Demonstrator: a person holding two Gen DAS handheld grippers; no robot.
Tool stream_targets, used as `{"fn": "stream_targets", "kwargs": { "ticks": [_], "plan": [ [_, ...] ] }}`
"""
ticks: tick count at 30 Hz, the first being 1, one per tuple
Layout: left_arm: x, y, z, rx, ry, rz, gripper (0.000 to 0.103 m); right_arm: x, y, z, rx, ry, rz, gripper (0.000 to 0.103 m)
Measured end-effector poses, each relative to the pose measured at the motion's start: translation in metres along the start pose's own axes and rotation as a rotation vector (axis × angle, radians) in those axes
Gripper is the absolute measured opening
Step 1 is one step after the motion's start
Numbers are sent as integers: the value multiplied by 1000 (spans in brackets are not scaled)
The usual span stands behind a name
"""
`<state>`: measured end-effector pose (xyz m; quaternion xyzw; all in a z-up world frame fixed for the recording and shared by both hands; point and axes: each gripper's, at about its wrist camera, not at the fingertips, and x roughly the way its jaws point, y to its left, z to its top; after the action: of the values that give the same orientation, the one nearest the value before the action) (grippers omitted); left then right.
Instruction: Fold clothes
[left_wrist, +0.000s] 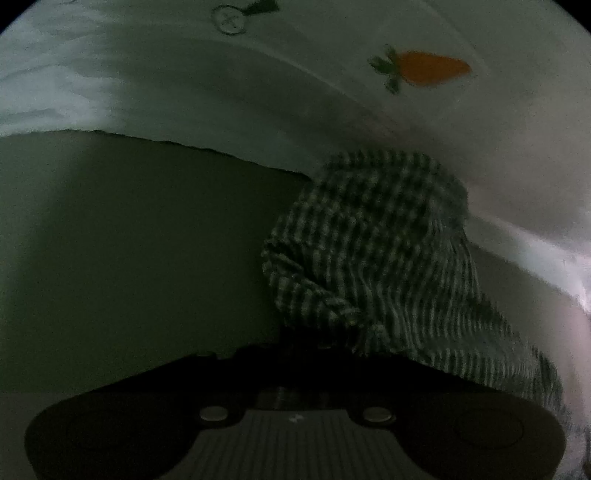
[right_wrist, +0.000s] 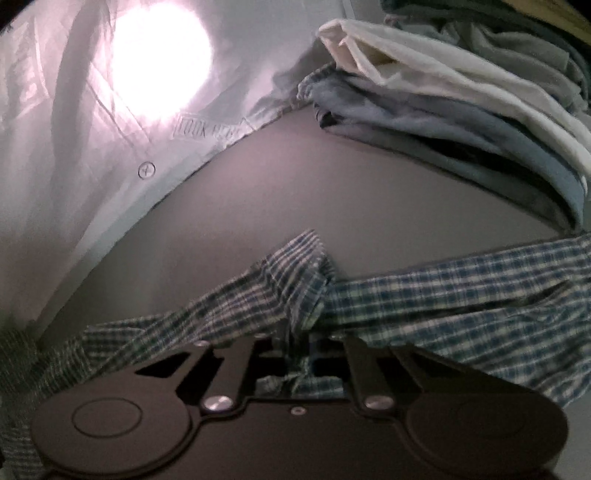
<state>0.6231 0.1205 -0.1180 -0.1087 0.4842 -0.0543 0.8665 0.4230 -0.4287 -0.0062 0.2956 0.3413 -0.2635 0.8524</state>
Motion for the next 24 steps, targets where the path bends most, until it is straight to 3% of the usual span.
{"fn": "stream_targets", "kwargs": {
  "ticks": [5,12,13,14,15,17,18,20,24],
  "plan": [
    [4,12,5,-50,9,29,1,-6,-5,4,-4,-18,6,9],
    [1,4,7,16,9,43,6,3,-12,0,23,30,-7,11],
    [0,5,7,10,13,35,9,3,-12,2,16,29,-11,18],
    [-3,6,7,5,18,36,22,2,-11,3,8,27,-15,21],
    [-7,6,7,5,24,43,28,1,-11,3,4,23,-19,28],
    [-17,7,4,7,15,47,35,1,-12,3,5,19,-9,36],
    [-24,8,1,6,10,42,37,0,-12,3,9,12,3,33],
    [-35,10,-5,5,12,38,48,-2,-14,2,17,-11,33,13],
    [-59,7,-27,51,28,64,52,-15,-18,0,76,-88,131,8]
  ]
}}
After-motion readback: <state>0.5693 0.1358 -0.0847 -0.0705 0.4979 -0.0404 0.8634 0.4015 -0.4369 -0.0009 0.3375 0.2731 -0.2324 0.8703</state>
